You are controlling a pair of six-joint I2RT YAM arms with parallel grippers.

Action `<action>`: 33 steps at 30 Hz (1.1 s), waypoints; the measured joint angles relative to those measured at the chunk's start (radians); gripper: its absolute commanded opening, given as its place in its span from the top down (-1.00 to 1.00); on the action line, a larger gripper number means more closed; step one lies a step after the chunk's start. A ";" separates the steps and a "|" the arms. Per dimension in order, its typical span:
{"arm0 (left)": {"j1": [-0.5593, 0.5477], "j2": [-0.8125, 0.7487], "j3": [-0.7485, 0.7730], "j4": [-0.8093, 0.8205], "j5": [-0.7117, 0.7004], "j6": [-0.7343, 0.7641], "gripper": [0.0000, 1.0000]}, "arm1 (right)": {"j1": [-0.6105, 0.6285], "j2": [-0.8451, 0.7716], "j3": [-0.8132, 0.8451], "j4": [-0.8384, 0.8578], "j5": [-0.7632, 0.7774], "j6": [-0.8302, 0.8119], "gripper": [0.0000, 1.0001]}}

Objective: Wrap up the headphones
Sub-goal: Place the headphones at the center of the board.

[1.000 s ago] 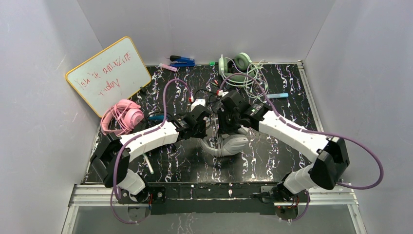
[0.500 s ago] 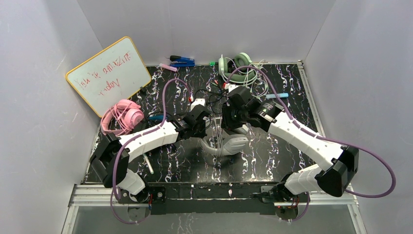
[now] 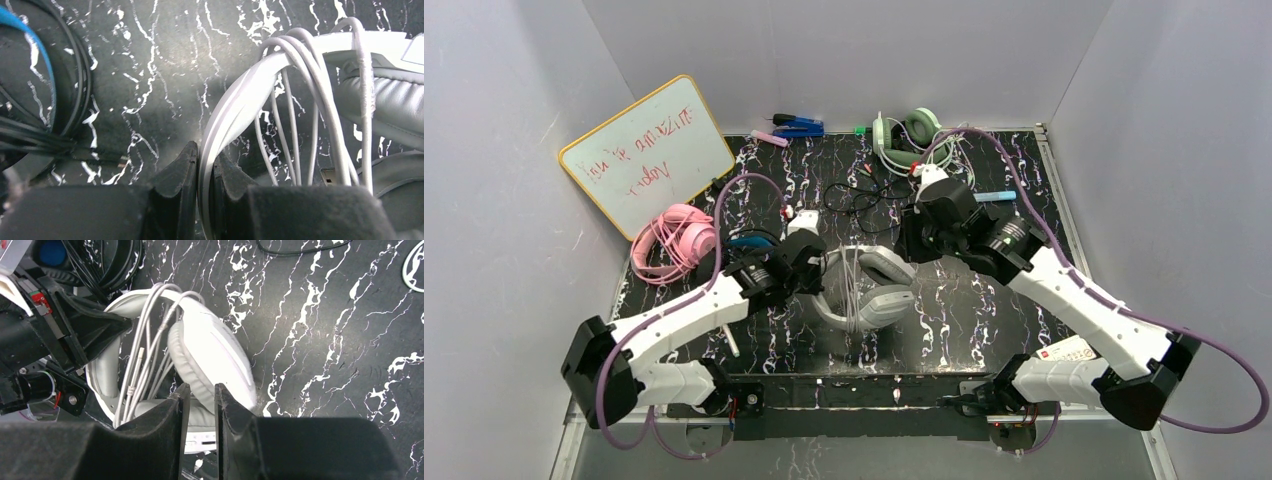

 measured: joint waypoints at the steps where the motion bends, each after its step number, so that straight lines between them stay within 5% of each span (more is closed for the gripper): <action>1: 0.000 -0.022 -0.011 -0.007 -0.009 -0.002 1.00 | 0.000 -0.014 -0.002 0.000 0.005 0.001 0.34; 17: 0.001 -0.206 -0.278 -0.019 -0.070 -0.028 1.00 | 0.000 -0.113 -0.111 0.043 0.037 -0.003 0.32; 28: 0.001 -0.073 -0.356 0.288 -0.124 -0.024 1.00 | 0.000 -0.223 -0.292 0.144 0.049 -0.026 0.26; 31: 0.001 0.053 -0.303 0.356 -0.122 0.000 0.78 | 0.000 -0.244 -0.306 0.169 0.060 -0.029 -0.45; 32: 0.001 0.089 -0.283 0.377 -0.115 0.009 0.61 | 0.000 -0.250 -0.313 0.176 0.061 -0.030 -0.85; 33: 0.001 0.114 -0.269 0.395 -0.110 0.016 0.36 | 0.000 -0.255 -0.323 0.189 0.064 -0.031 -0.96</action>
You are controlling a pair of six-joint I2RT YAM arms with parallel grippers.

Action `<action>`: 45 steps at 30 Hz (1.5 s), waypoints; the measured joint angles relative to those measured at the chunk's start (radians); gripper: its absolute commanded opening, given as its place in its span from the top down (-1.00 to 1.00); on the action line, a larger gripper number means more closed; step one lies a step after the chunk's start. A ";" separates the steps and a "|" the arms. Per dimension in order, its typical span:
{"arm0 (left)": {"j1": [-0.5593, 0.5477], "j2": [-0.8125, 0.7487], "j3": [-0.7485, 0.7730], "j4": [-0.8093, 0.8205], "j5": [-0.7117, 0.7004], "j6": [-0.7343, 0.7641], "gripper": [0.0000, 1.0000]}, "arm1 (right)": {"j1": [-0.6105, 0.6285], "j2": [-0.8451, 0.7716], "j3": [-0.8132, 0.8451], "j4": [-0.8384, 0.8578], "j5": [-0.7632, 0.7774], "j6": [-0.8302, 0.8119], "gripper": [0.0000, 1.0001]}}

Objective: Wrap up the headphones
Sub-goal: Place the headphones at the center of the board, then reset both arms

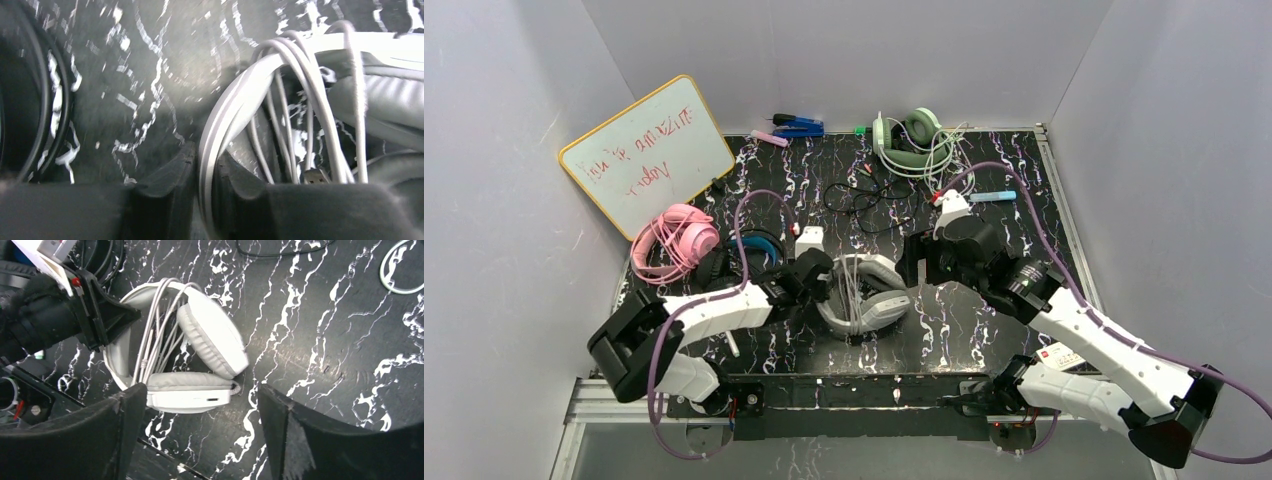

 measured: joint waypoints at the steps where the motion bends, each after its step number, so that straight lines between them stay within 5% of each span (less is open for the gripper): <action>1: 0.000 0.024 0.018 0.019 0.005 0.006 0.01 | 0.000 -0.008 -0.018 0.022 0.000 -0.004 -0.97; 4: 0.000 0.038 0.059 0.057 0.017 0.028 -0.86 | 0.000 -0.034 -0.098 0.085 0.014 -0.015 -0.97; 5: 0.000 0.030 0.071 0.064 0.018 0.033 -0.96 | 0.000 -0.043 -0.124 0.095 0.021 -0.016 -0.97; 14: 0.032 -0.282 0.031 0.063 -0.004 0.116 -0.97 | -0.046 -0.095 -0.217 0.262 0.053 -0.101 -0.97; 20: 0.227 -0.428 -0.024 0.073 0.008 0.202 -0.97 | -0.432 -0.010 -0.256 0.419 -0.152 -0.089 -0.97; 23: 0.331 -0.409 -0.039 0.101 0.027 0.268 -0.97 | -0.555 0.008 -0.307 0.503 -0.162 -0.085 -0.97; 30: 0.520 -0.272 -0.050 0.201 0.018 0.423 -0.97 | -0.569 0.069 -0.376 0.696 -0.095 -0.236 -0.97; 36: 0.658 -0.229 -0.253 0.485 -0.006 0.555 -0.97 | -0.636 0.210 -0.409 0.824 -0.109 -0.344 -0.97; 45: 0.721 0.056 -0.274 0.906 0.033 0.612 -0.97 | -0.764 0.364 -0.530 1.019 -0.163 -0.351 -0.87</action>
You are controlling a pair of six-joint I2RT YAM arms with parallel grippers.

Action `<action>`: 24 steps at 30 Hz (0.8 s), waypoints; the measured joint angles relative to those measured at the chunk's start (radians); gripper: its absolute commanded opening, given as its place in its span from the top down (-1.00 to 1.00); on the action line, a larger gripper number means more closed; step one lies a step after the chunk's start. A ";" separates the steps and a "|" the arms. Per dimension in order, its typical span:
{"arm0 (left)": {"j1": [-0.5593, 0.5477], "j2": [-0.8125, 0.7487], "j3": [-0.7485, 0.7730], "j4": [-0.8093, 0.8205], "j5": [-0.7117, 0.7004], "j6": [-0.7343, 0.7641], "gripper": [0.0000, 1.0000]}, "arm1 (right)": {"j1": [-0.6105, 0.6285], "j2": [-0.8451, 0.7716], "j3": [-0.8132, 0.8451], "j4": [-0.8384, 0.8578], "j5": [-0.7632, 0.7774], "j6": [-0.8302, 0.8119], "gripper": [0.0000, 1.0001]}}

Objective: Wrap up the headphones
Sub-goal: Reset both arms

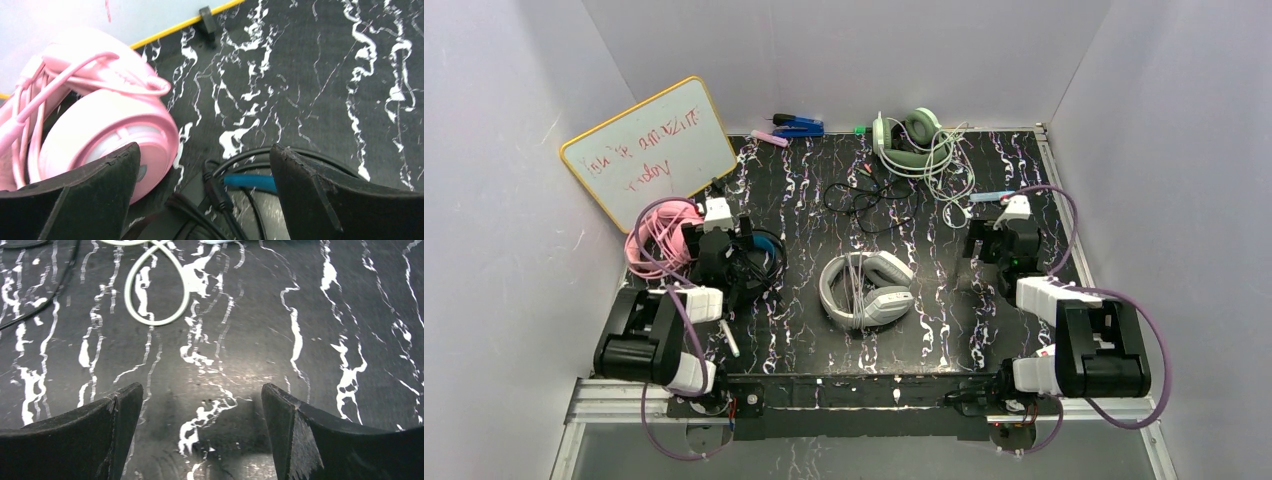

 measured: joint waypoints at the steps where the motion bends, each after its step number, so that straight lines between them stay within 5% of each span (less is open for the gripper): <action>1: 0.002 0.024 0.000 0.042 0.008 0.006 -0.97 | -0.019 0.014 -0.014 0.033 -0.005 0.011 -0.85; 8: 0.012 0.160 -0.001 0.280 0.055 0.061 -0.96 | -0.062 0.111 -0.092 0.267 -0.014 0.040 -0.89; 19: 0.014 0.230 -0.015 0.390 0.112 0.051 -0.97 | -0.062 0.254 -0.206 0.649 -0.099 -0.036 -0.97; 24: 0.016 0.246 -0.025 0.394 0.138 0.041 -0.97 | -0.062 0.287 -0.205 0.665 -0.084 -0.035 -0.97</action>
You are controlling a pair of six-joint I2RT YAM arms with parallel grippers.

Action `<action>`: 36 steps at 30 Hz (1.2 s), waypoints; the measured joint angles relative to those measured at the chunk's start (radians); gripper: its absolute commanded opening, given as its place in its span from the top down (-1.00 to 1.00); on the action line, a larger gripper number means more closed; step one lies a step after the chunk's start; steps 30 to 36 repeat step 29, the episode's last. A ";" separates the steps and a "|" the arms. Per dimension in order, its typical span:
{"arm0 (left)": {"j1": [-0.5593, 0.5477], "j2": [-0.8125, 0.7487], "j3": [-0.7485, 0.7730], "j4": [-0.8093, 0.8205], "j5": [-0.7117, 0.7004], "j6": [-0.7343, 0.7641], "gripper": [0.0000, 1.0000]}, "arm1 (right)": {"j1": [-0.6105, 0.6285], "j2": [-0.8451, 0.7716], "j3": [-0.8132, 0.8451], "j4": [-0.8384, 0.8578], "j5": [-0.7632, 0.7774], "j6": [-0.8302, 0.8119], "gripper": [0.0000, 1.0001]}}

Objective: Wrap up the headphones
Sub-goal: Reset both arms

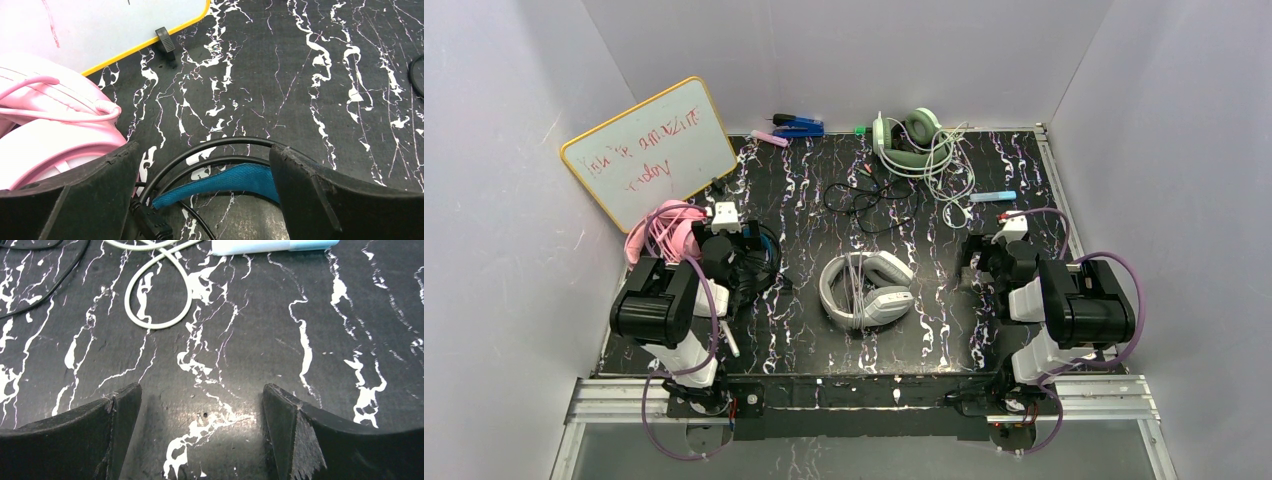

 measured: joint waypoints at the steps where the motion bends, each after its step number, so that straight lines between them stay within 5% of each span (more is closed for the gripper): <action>1: 0.002 0.000 -0.001 0.002 0.005 -0.001 -0.97 | 0.000 0.000 0.004 0.003 0.009 0.000 -0.97; 36: 0.003 0.002 -0.007 0.015 0.016 -0.008 -0.97 | 0.000 0.000 0.008 0.021 0.045 0.002 -0.97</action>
